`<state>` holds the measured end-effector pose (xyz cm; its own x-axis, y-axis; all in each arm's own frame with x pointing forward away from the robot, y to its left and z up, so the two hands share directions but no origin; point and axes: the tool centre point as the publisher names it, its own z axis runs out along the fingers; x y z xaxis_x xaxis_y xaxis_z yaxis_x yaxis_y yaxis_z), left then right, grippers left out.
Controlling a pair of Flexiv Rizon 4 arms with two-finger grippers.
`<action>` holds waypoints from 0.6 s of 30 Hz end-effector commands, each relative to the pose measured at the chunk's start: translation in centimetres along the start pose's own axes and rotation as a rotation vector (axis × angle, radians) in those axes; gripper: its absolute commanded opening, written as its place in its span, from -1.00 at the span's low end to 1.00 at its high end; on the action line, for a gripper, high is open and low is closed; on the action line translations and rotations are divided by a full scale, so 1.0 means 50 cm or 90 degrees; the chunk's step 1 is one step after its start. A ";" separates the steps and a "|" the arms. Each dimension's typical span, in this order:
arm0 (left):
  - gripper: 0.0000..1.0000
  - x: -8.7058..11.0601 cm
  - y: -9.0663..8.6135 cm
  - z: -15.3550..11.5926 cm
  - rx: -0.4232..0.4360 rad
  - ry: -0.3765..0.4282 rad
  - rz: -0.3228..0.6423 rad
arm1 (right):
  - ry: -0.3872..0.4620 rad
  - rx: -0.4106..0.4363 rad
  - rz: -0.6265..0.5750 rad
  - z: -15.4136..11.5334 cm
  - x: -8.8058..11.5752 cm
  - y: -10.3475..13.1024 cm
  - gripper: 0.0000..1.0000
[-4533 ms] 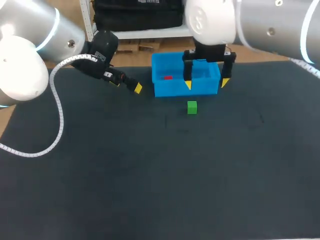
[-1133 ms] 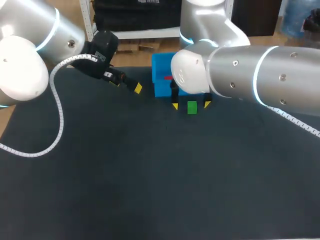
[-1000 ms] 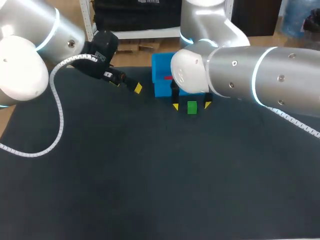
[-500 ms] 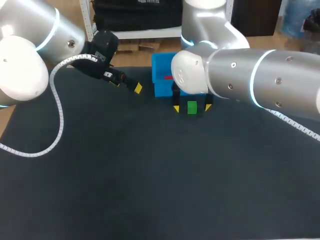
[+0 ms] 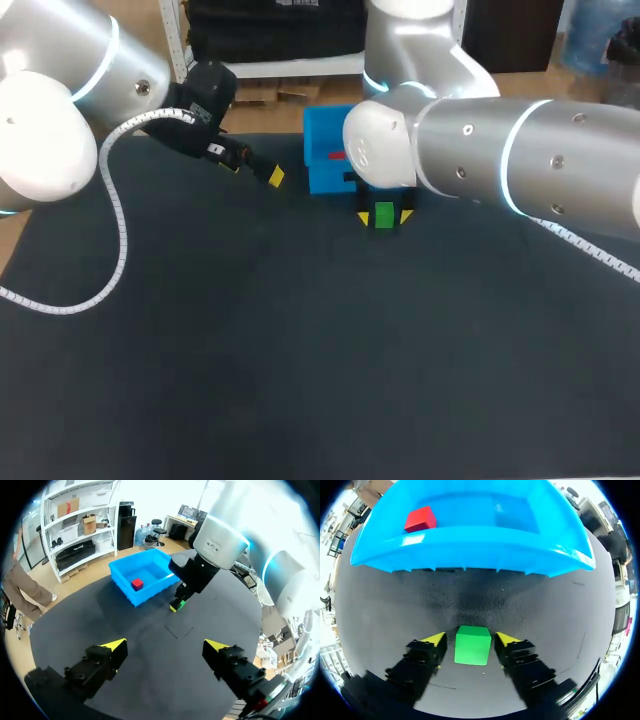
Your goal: Use the left arm to pick the red cube and place it into the blue plastic box first, then use the right arm to grasp the green cube and put it into the same blue plastic box after the first action is fully finished.
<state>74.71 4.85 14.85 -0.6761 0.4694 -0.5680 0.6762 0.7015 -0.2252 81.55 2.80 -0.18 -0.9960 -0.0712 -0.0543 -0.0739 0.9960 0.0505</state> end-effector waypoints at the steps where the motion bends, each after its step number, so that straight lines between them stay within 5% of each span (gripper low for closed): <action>1: 1.00 -0.002 0.001 0.001 0.000 0.002 -0.001 | 0.001 0.000 -0.002 0.002 -0.001 0.000 -1.00; 18: 1.00 -0.002 0.001 0.001 0.000 0.002 -0.001 | 0.005 0.016 0.005 -0.036 0.010 -0.011 -1.00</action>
<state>74.71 4.85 14.85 -0.6761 0.4694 -0.5680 0.6762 0.7015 -0.2252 81.35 2.29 0.81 -0.9968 -0.0665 -0.0439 -0.0676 0.9974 0.0256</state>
